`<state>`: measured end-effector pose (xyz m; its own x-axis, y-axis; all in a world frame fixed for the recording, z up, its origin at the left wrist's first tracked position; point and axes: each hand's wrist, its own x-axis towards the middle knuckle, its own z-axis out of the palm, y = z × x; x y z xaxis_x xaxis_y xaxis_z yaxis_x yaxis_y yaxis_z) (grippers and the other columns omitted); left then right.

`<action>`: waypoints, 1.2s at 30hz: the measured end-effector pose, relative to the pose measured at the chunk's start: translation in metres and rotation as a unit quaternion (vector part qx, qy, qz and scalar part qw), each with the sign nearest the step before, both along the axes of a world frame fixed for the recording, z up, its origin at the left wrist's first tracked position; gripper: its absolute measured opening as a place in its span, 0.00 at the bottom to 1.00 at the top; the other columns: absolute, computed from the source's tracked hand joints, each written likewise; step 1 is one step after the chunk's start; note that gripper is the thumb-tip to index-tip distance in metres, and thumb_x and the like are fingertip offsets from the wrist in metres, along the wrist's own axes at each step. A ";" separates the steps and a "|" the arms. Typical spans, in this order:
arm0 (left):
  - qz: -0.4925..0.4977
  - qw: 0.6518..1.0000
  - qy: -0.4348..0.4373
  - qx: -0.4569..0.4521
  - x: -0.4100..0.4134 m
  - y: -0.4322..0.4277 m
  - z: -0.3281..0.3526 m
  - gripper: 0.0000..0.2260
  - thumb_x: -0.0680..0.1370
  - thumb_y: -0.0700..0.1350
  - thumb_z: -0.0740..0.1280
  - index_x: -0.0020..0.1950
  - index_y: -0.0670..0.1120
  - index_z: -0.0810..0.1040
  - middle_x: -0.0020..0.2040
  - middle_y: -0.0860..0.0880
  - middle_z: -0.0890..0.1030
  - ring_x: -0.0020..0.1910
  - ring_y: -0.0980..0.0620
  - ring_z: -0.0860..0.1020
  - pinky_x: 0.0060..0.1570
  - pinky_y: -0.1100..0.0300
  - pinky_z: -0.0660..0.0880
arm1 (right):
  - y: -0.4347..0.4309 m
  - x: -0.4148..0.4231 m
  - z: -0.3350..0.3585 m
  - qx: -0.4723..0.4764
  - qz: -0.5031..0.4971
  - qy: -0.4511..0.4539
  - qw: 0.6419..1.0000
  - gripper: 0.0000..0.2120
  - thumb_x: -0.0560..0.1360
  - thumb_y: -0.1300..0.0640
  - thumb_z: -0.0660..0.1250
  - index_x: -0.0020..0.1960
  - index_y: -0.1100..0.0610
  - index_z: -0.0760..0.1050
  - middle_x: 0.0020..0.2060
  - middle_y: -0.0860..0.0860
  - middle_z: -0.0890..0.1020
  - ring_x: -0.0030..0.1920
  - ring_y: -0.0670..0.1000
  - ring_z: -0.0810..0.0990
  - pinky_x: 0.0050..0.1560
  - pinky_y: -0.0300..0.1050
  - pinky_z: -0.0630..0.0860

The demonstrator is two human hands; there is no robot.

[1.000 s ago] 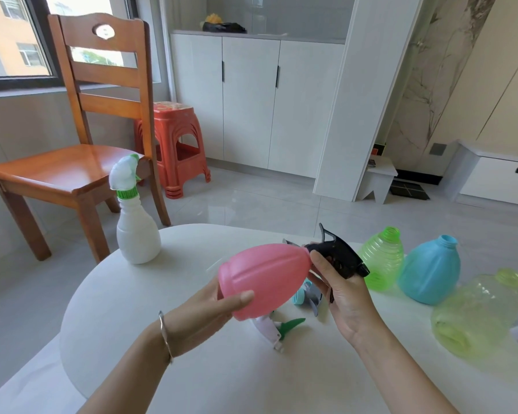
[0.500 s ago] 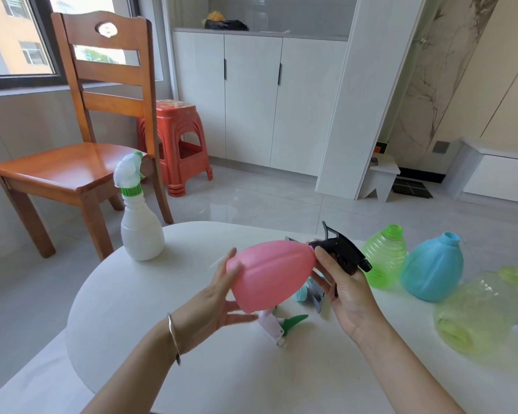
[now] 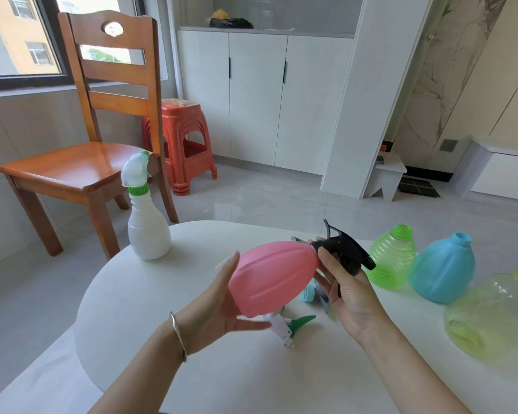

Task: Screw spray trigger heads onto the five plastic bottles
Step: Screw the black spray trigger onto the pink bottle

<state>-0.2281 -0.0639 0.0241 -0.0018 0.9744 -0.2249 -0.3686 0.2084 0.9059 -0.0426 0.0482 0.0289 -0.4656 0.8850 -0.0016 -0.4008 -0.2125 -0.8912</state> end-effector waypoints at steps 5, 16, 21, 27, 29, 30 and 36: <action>0.040 0.999 -0.012 -0.003 0.000 0.001 -0.005 0.44 0.51 0.64 0.78 0.65 0.55 0.69 0.58 0.41 0.79 0.49 0.44 0.83 0.41 0.52 0.81 | 0.003 -0.006 0.006 0.002 -0.004 0.021 1.000 0.30 0.46 0.46 0.84 0.45 0.55 0.84 0.47 0.53 0.86 0.50 0.47 0.83 0.52 0.37 0.78; 0.196 0.974 0.062 0.099 -0.035 -0.024 0.009 0.36 0.55 0.66 0.76 0.61 0.59 0.74 0.62 0.48 0.78 0.58 0.46 0.79 0.44 0.51 0.80 | -0.013 -0.067 0.040 -0.007 0.001 0.014 1.000 0.17 0.51 0.53 0.78 0.39 0.54 0.84 0.40 0.48 0.86 0.44 0.42 0.83 0.51 0.32 0.77; 0.232 0.961 0.089 0.121 -0.065 -0.047 0.012 0.35 0.56 0.68 0.74 0.61 0.63 0.73 0.61 0.52 0.78 0.58 0.50 0.79 0.50 0.47 0.80 | -0.030 -0.104 0.056 0.014 0.024 -0.013 1.000 0.12 0.57 0.56 0.75 0.40 0.53 0.82 0.38 0.46 0.86 0.47 0.44 0.81 0.61 0.37 0.73; 0.299 0.933 0.126 0.152 -0.086 -0.070 0.018 0.28 0.60 0.63 0.70 0.59 0.64 0.70 0.59 0.53 0.77 0.55 0.54 0.79 0.42 0.60 0.80 | -0.051 -0.145 0.053 0.061 -0.014 -0.154 0.986 0.31 0.56 0.39 0.76 0.54 0.54 0.79 0.52 0.46 0.82 0.61 0.51 0.77 0.65 0.45 0.67; 0.338 0.913 0.149 0.172 -0.088 -0.075 0.022 0.29 0.59 0.60 0.71 0.60 0.63 0.69 0.57 0.53 0.75 0.48 0.59 0.81 0.37 0.65 0.78 | -0.058 -0.153 0.051 0.050 -0.010 -0.238 0.970 0.36 0.62 0.36 0.72 0.64 0.54 0.72 0.58 0.46 0.78 0.63 0.50 0.74 0.67 0.49 0.66; 0.354 0.904 0.157 0.183 -0.089 -0.077 0.024 0.30 0.59 0.59 0.71 0.60 0.62 0.69 0.57 0.53 0.75 0.46 0.62 0.81 0.35 0.66 0.78 | -0.062 -0.156 0.049 0.030 0.010 -0.267 0.963 0.39 0.63 0.34 0.71 0.66 0.54 0.68 0.59 0.46 0.76 0.64 0.49 0.73 0.68 0.51 0.66; 0.393 0.869 0.208 0.217 -0.089 -0.085 0.024 0.35 0.62 0.53 0.77 0.65 0.58 0.66 0.59 0.58 0.72 0.49 0.60 0.81 0.37 0.65 0.79 | -0.089 -0.169 0.061 0.040 0.181 -0.277 0.943 0.37 0.59 0.29 0.64 0.57 0.54 0.77 0.52 0.51 0.84 0.52 0.49 0.83 0.58 0.49 0.77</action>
<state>-0.3173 -0.1491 0.0483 -0.6978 0.6292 0.3423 0.1353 -0.3534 0.9256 -0.2114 -0.0406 0.0896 -0.6851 0.6752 -0.2733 0.2164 -0.1695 -0.9615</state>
